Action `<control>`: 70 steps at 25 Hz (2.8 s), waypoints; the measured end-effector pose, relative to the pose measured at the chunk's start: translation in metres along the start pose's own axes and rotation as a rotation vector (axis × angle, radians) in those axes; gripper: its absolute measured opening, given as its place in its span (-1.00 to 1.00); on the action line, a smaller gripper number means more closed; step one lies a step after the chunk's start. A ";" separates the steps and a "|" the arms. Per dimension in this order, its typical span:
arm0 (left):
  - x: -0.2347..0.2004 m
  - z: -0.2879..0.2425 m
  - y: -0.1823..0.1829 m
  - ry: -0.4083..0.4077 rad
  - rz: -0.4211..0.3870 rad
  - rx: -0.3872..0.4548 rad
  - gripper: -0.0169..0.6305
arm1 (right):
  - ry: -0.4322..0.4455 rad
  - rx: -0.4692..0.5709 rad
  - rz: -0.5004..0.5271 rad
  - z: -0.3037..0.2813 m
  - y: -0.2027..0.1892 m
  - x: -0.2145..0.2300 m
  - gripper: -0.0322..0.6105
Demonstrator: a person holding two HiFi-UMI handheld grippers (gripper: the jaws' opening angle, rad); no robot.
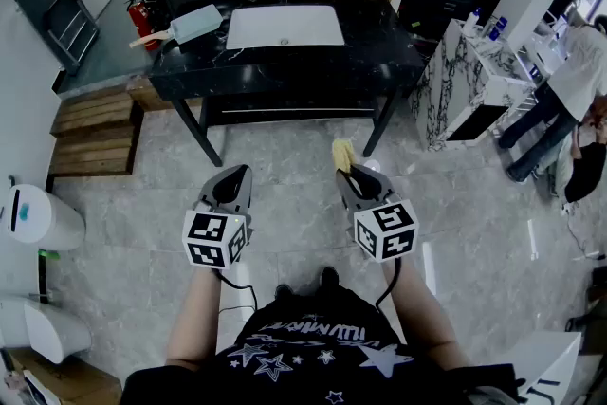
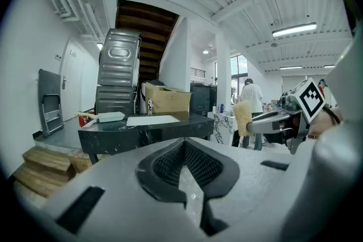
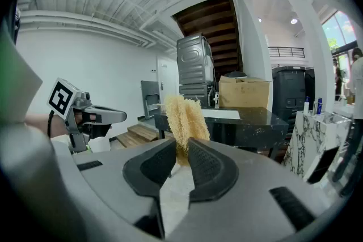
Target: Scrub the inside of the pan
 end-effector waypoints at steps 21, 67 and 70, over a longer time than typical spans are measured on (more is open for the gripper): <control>-0.063 0.041 -0.060 0.007 0.099 -0.103 -0.92 | 0.085 -0.056 0.008 -0.049 -0.016 -0.072 -0.68; -0.305 -0.209 0.075 0.313 0.227 -0.049 -0.92 | 0.385 -0.012 -0.059 -0.465 0.083 0.083 -0.67; -0.312 -0.216 0.086 0.327 0.221 -0.029 -0.92 | 0.410 0.001 -0.057 -0.484 0.091 0.085 -0.67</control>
Point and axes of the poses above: the fingertips, and each gripper's own axes: z backward along the fingers, x to its right, y out of its top, the point moved 2 cm from there along z, backward along the fingers, and after that the axes turned 14 degrees about z, right-handed, at the moved point
